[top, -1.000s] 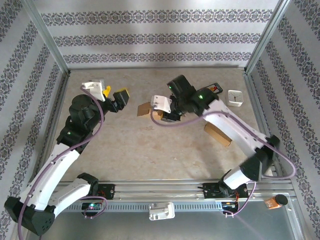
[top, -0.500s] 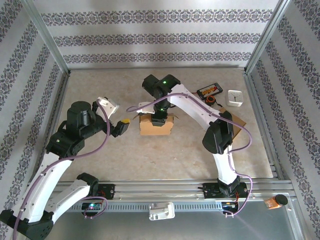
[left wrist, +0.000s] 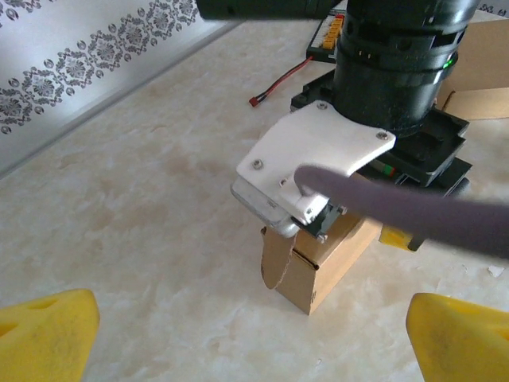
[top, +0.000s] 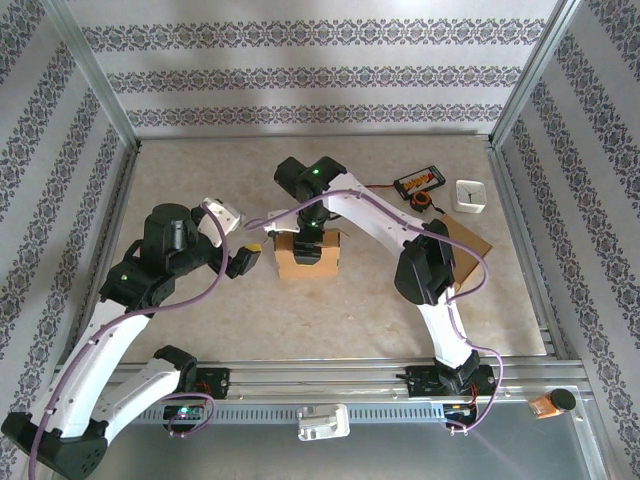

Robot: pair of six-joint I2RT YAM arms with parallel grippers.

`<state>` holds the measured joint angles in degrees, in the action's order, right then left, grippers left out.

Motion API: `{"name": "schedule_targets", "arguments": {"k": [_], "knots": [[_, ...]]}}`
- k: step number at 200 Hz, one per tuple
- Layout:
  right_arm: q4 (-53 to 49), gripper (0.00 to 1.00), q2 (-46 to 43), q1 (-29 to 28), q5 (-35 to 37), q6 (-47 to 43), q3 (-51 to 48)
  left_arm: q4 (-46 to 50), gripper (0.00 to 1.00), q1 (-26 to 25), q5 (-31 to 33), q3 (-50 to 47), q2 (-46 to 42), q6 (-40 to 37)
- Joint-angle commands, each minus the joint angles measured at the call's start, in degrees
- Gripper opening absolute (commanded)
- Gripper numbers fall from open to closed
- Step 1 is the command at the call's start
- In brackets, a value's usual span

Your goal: Fold the paper box

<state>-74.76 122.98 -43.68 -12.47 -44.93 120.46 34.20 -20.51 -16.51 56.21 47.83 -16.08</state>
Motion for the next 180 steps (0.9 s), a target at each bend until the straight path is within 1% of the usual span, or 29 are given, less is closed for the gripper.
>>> {"name": "schedule_targets", "arguments": {"k": [1,24,43,53,68,84,99,109,116,125,136,151,165,180], "knots": [[1.8,0.81,-5.9,1.2,-5.3,0.7,-0.5,-2.3,0.99,0.5,-1.7,-0.2,0.4,0.2],[2.5,0.81,-7.9,2.2,-7.9,3.5,-0.8,-3.3,0.99,0.4,-2.1,-0.2,1.7,3.8],[5.4,0.81,-10.9,4.6,-13.4,9.7,-2.3,-3.3,0.99,0.6,-1.8,1.2,3.8,9.9],[9.6,0.82,-13.8,6.4,-16.2,15.7,-5.0,-3.1,0.99,0.7,-1.0,2.1,5.3,14.4],[18.0,0.81,-19.6,9.3,-19.5,26.3,-12.4,-1.0,0.99,1.2,-1.6,4.3,8.5,19.7],[27.8,0.81,-26.1,12.2,-18.2,39.9,-22.7,2.1,0.95,1.4,-1.9,6.8,11.7,24.2],[31.6,0.75,-31.0,15.2,-17.3,48.6,-30.4,4.0,0.92,2.1,-3.1,8.2,13.8,27.3],[32.0,0.71,-32.8,16.6,-17.5,50.9,-33.6,4.5,0.89,3.4,-4.5,8.4,14.9,29.1],[32.1,0.71,-34.1,17.1,-17.0,51.6,-36.4,4.6,0.87,4.2,-5.7,8.4,15.7,30.6],[32.2,0.69,-35.6,17.5,-16.2,51.8,-38.9,4.6,0.84,5.4,-7.2,8.5,16.7,31.9],[32.3,0.68,-36.7,17.5,-17.2,51.3,-41.4,4.2,0.81,6.4,-9.3,8.6,17.8,32.9],[32.8,0.65,-37.7,17.4,-18.5,51.2,-43.8,3.8,0.8,7.0,-11.8,8.6,19.0,32.8],[33.6,0.58,-37.6,17.3,-19.2,51.4,-45.2,3.3,0.8,7.0,-15.1,8.4,19.9,31.5],[33.9,0.55,-37.0,17.3,-19.0,51.1,-45.6,2.7,0.8,7.0,-17.7,8.0,20.4,30.2]]}}
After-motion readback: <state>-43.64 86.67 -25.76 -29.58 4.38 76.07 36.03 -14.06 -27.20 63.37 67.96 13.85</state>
